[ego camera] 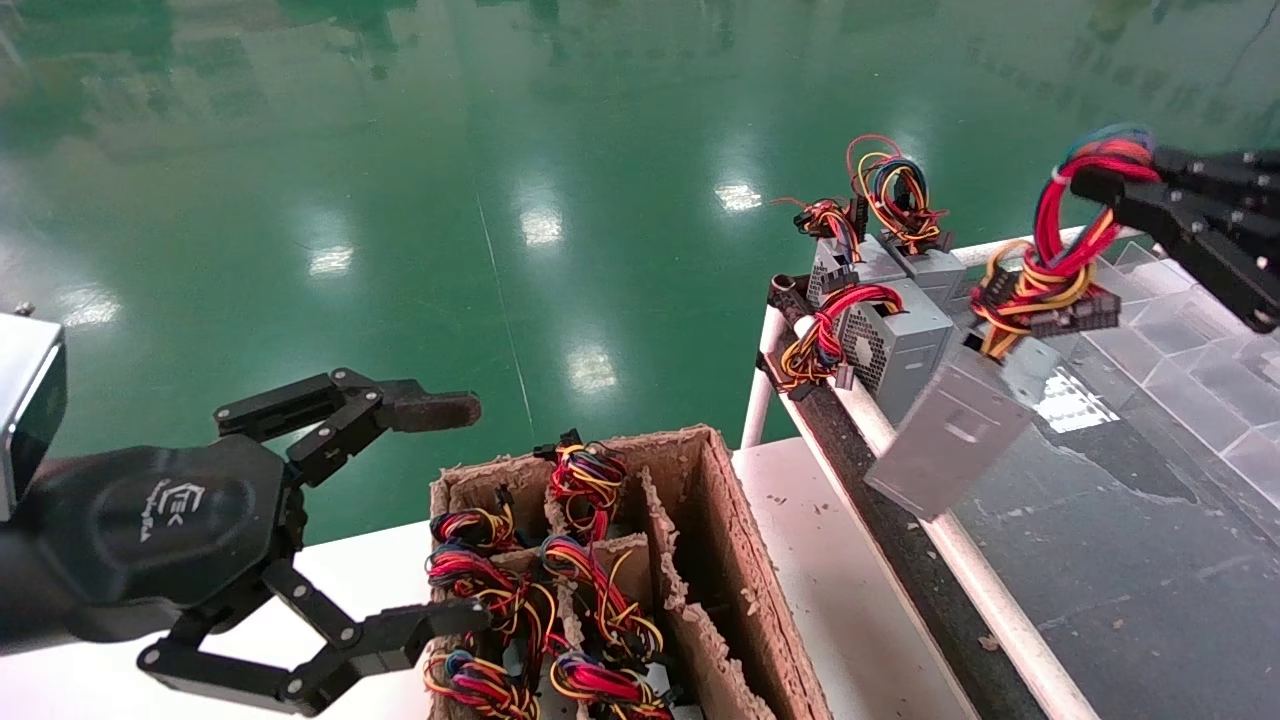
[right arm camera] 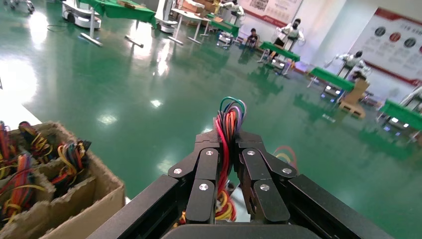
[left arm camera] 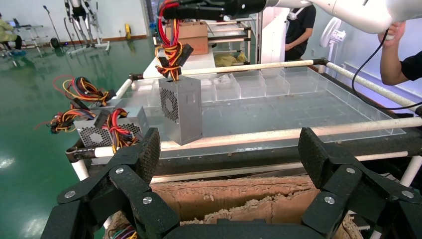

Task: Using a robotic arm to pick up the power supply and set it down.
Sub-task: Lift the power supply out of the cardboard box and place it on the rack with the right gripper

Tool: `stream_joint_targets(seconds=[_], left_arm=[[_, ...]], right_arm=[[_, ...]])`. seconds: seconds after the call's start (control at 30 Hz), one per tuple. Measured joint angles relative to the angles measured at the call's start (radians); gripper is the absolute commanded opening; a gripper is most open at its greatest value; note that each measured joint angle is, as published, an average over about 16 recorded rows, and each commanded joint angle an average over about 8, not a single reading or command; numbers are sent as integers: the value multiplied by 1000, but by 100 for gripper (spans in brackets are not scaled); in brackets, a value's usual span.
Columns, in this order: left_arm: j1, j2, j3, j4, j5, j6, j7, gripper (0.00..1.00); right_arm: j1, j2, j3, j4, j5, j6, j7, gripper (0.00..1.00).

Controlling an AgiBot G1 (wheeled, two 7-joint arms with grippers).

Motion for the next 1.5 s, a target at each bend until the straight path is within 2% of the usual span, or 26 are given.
stream_joint_targets(seconds=[0.4, 1.03, 1.5], left_arm=[[0, 0, 0, 0, 0, 0, 0, 100], [0, 0, 0, 0, 0, 0, 0, 100], [0, 0, 0, 0, 0, 0, 0, 100]], right_arm=[[46, -31, -15, -200, -50, -9, -101, 0], [306, -169, -117, -486, -234, 19, -232, 0], [452, -280, -171, -669, -323, 56, -308, 0]])
